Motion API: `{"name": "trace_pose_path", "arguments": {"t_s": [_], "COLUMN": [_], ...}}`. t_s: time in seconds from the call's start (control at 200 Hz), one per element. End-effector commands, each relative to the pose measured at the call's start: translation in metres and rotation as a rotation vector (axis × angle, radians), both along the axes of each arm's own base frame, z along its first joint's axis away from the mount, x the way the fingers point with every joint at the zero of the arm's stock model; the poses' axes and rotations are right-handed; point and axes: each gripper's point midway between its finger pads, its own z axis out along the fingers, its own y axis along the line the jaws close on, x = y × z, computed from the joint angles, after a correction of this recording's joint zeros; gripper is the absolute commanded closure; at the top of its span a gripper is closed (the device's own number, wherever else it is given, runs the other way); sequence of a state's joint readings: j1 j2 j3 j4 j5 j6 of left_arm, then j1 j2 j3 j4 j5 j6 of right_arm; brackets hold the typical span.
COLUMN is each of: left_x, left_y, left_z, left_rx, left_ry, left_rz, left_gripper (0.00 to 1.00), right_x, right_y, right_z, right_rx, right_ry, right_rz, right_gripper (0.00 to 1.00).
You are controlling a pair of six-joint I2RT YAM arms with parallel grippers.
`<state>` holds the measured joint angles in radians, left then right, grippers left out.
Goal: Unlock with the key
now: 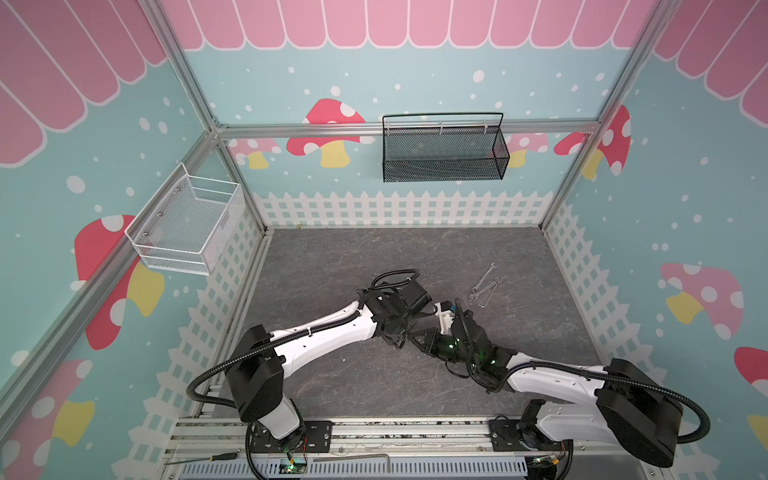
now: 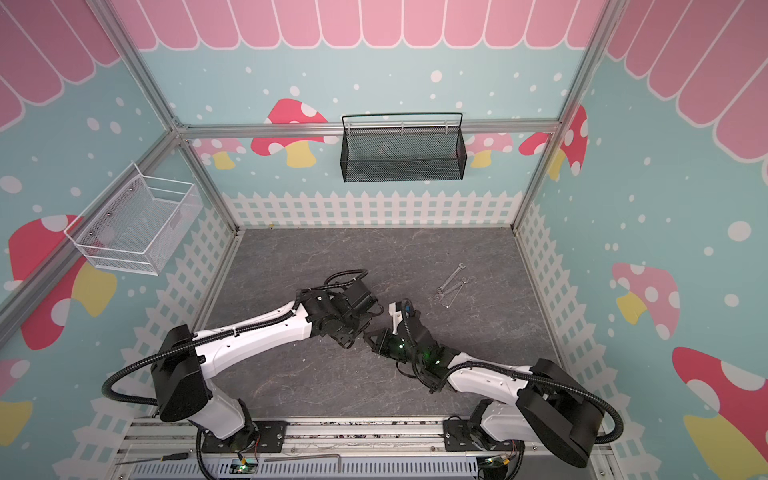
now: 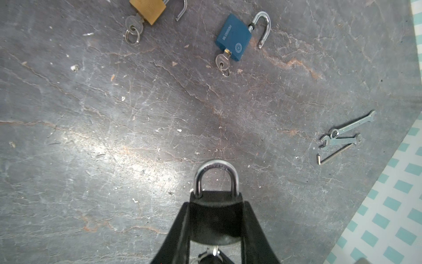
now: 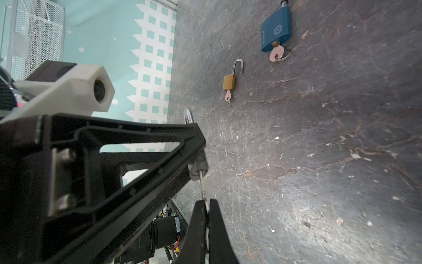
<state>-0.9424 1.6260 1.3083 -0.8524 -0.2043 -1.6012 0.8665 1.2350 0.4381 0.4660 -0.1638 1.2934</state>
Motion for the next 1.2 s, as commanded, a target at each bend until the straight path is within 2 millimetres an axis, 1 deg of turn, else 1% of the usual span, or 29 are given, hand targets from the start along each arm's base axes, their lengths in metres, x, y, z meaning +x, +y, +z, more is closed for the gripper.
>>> {"name": "trace_pose_path", "arguments": {"t_s": [0.0,0.095,0.2,0.26,0.345,0.46,0.535,0.64,0.68,0.78,0.946,1.066,1.116,1.196], "left_x": [-0.046,-0.051,-0.057,-0.059,-0.062,-0.066,-0.070,-0.078,-0.079,-0.077,-0.065,-0.058,-0.055,-0.051], "left_y": [-0.045,-0.052,-0.065,-0.067,-0.069,-0.073,-0.080,-0.097,-0.094,-0.079,-0.070,-0.063,-0.059,-0.056], "left_z": [0.018,0.025,0.028,0.029,0.031,0.035,0.040,0.036,0.034,0.031,0.044,0.053,0.056,0.062], "left_rx": [-0.175,-0.215,-0.268,-0.269,-0.272,-0.288,-0.307,-0.376,-0.372,-0.371,-0.385,-0.379,-0.377,-0.403], "left_ry": [0.103,0.097,0.102,0.104,0.102,0.104,0.103,0.144,0.147,0.124,0.049,-0.009,-0.037,-0.075], "left_rz": [-0.110,-0.121,-0.148,-0.163,-0.170,-0.172,-0.185,-0.201,-0.194,-0.132,-0.107,-0.097,-0.087,-0.073], "left_gripper": [1.00,1.00,1.00,1.00,1.00,1.00,1.00,1.00,1.00,1.00,1.00,1.00,1.00,1.00], "right_x": [0.025,0.026,0.028,0.030,0.032,0.036,0.038,0.037,0.036,0.032,0.026,0.018,0.014,0.010], "right_y": [-0.003,-0.010,-0.010,-0.008,-0.009,-0.014,-0.016,-0.011,-0.009,-0.006,-0.001,0.008,0.009,0.011], "right_z": [0.038,0.038,0.050,0.058,0.064,0.065,0.064,0.071,0.073,0.083,0.085,0.086,0.084,0.086], "right_rx": [0.047,0.039,0.053,0.051,0.039,0.008,0.003,0.036,0.046,0.086,0.130,0.173,0.189,0.228], "right_ry": [-0.150,-0.160,-0.205,-0.237,-0.271,-0.288,-0.289,-0.304,-0.305,-0.300,-0.255,-0.211,-0.181,-0.145], "right_rz": [-0.096,-0.124,-0.125,-0.116,-0.121,-0.151,-0.164,-0.143,-0.130,-0.112,-0.079,-0.027,-0.015,-0.003], "right_gripper": [1.00,1.00,1.00,1.00,1.00,1.00,1.00,1.00,1.00,1.00,1.00,1.00,1.00,1.00]}}
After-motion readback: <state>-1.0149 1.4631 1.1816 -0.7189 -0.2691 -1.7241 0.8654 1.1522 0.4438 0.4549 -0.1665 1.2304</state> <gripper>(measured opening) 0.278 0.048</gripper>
